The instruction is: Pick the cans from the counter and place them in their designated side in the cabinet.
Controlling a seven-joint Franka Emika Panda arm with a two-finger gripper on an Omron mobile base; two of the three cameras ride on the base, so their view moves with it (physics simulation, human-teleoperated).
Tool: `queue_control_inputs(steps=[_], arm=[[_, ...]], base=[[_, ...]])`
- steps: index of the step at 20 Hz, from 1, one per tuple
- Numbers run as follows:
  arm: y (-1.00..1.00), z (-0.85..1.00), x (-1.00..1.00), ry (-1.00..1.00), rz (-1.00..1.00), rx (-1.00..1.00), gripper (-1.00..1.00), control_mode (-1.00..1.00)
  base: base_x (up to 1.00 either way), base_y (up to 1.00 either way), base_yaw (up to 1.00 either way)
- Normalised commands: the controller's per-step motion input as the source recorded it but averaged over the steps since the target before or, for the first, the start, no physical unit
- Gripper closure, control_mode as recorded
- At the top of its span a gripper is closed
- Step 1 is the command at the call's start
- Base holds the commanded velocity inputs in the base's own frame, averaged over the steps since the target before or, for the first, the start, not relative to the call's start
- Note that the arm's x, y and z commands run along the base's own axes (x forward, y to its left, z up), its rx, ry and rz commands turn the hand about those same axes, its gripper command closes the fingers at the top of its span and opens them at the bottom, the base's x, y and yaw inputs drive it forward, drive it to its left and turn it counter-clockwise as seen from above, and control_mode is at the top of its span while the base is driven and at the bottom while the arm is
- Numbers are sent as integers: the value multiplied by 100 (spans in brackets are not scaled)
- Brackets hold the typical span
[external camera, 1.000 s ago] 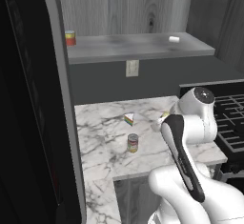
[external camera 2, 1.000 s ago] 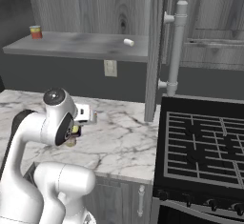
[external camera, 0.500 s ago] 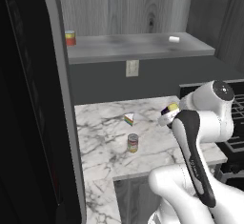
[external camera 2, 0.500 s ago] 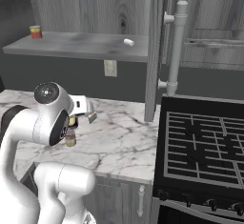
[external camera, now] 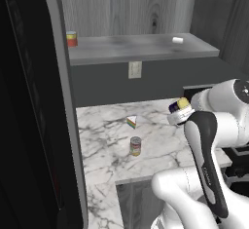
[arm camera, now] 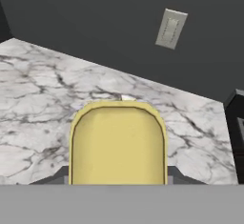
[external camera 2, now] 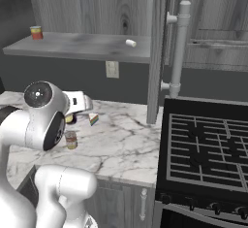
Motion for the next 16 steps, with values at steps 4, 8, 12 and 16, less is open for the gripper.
queue_control_inputs(steps=[4, 8, 12, 16], arm=[[0, 21, -29, -11, 0, 0, 100, -100], [0, 22, -21, -5, 0, 0, 100, -100], [0, 18, -14, 0, 1, 0, 100, -100], [1, 16, -14, 0, 0, 1, 100, -100]], base=[[0, 0, 0], [0, 0, 0], [0, 0, 0], [0, 0, 0]])
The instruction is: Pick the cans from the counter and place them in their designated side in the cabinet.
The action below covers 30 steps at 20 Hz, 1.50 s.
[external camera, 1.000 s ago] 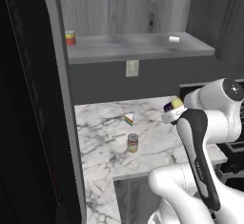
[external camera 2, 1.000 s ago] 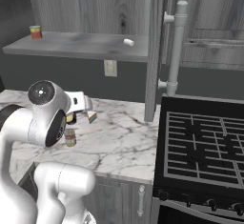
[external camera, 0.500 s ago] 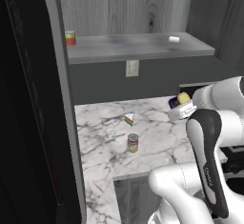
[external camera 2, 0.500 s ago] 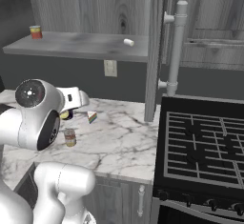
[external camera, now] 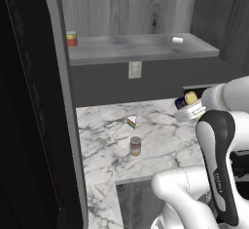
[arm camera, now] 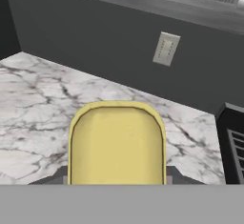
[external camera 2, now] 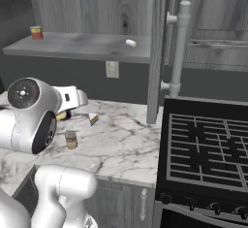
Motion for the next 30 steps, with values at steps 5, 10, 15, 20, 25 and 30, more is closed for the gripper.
queue_control_inputs(steps=[5, 10, 15, 20, 25, 30], arm=[[2, 14, -16, -1, 0, 0, 100, -100], [1, 9, -21, -12, 2, 0, 100, -100], [4, 5, -19, -14, 3, 0, 100, -100], [7, 11, -8, -10, 2, 0, 100, -100], [12, 19, -7, -5, 1, 0, 100, -100], [10, 23, -5, -7, 1, 0, 100, -100]], base=[[0, 0, 0], [0, 0, 0], [0, 0, 0], [0, 0, 0], [0, 0, 0], [0, 0, 0]])
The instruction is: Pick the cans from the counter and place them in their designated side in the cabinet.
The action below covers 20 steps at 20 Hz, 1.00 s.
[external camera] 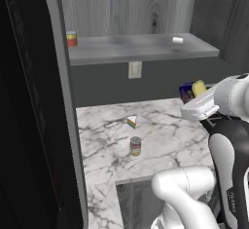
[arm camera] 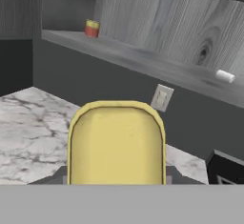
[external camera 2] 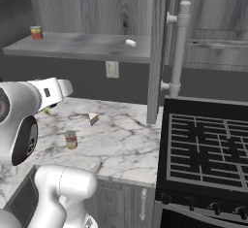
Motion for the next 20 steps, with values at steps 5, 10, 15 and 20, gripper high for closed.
queue_control_inputs(steps=[5, 10, 15, 20], arm=[[8, 25, -2, -8, 1, 0, 100, -100], [7, 23, 0, -5, 1, 0, 100, -100], [5, 18, 4, -1, 0, 0, 100, -100], [0, 21, 5, 0, 0, 1, 100, -100]], base=[[0, 0, 0], [0, 0, 0], [0, 0, 0], [0, 0, 0]])
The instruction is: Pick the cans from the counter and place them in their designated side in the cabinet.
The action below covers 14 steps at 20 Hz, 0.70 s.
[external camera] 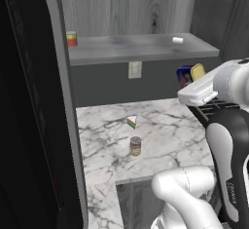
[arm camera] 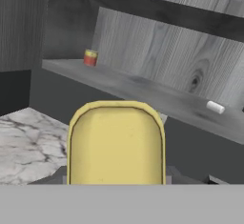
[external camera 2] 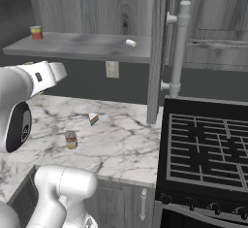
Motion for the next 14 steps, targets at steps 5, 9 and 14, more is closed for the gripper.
queue_control_inputs(steps=[5, 9, 14], arm=[[1, 18, 2, 0, 0, 1, 100, -100], [5, 16, 11, 0, 0, 2, 100, -100], [6, 14, 11, 0, 0, 1, 100, -100]], base=[[0, 0, 0], [0, 0, 0], [0, 0, 0]])
